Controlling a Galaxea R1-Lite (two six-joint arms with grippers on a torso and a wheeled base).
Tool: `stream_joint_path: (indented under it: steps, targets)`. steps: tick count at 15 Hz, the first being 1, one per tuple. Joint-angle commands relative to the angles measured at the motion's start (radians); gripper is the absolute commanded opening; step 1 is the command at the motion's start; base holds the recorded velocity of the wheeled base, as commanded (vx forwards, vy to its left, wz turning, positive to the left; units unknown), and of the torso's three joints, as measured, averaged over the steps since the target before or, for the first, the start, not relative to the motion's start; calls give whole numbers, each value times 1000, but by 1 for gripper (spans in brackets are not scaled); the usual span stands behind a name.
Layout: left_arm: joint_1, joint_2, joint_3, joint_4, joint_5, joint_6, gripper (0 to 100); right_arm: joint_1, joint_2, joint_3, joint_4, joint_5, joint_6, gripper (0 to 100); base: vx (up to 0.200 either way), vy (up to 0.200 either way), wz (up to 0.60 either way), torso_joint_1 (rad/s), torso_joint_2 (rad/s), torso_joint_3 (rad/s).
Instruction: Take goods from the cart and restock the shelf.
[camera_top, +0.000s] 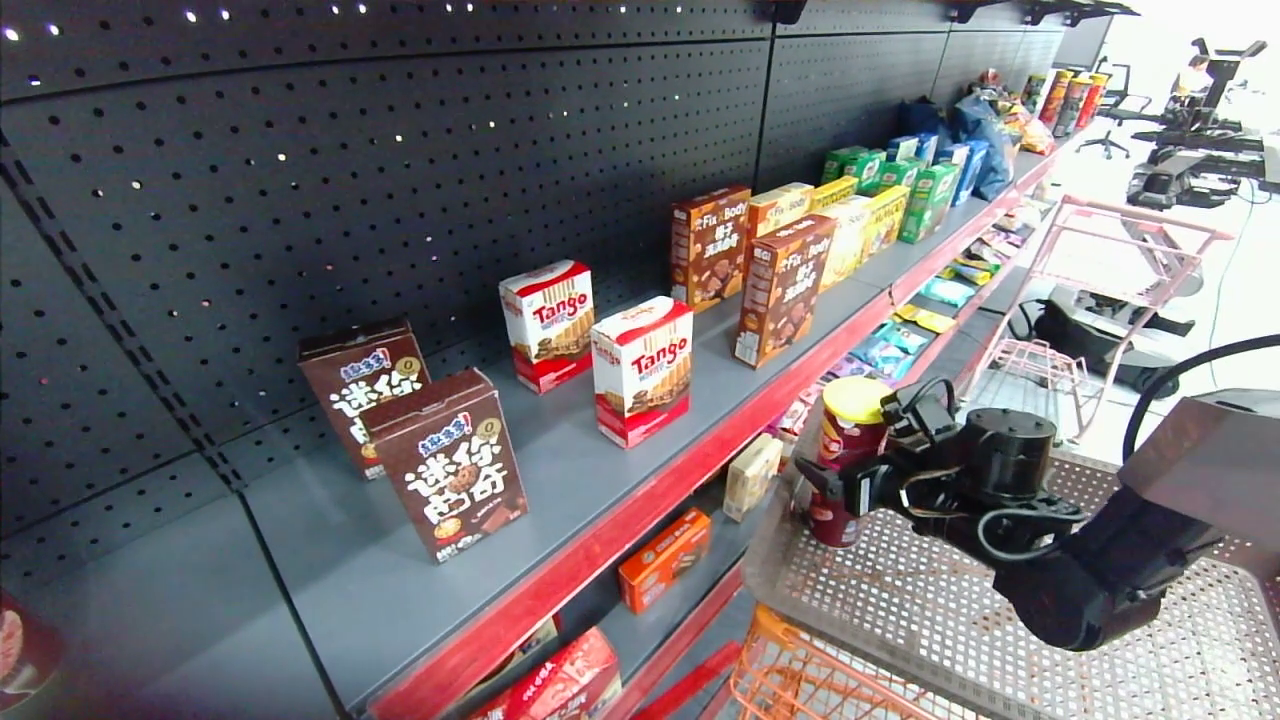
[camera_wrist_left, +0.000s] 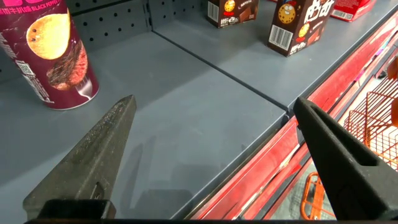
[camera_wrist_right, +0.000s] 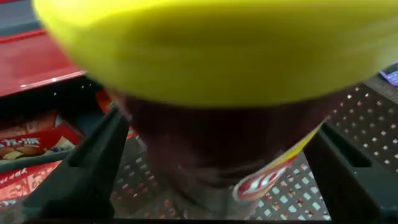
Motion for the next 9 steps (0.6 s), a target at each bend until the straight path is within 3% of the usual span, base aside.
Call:
stream_joint_path:
  steps: [1, 7, 9]
  targets:
    - [0, 1, -1, 0, 1, -1, 100, -4, 20, -13, 3, 1, -2, 0, 0, 0, 0, 0, 0, 0]
    - [0, 1, -1, 1, -1, -1, 100, -34, -95, 36, 12, -2, -53, 0, 0, 0, 0, 0, 0, 0]
    - [0, 1, 1, 0, 1, -1, 100, -56, -230, 36, 121, -9, -54, 0, 0, 0, 0, 0, 0, 0]
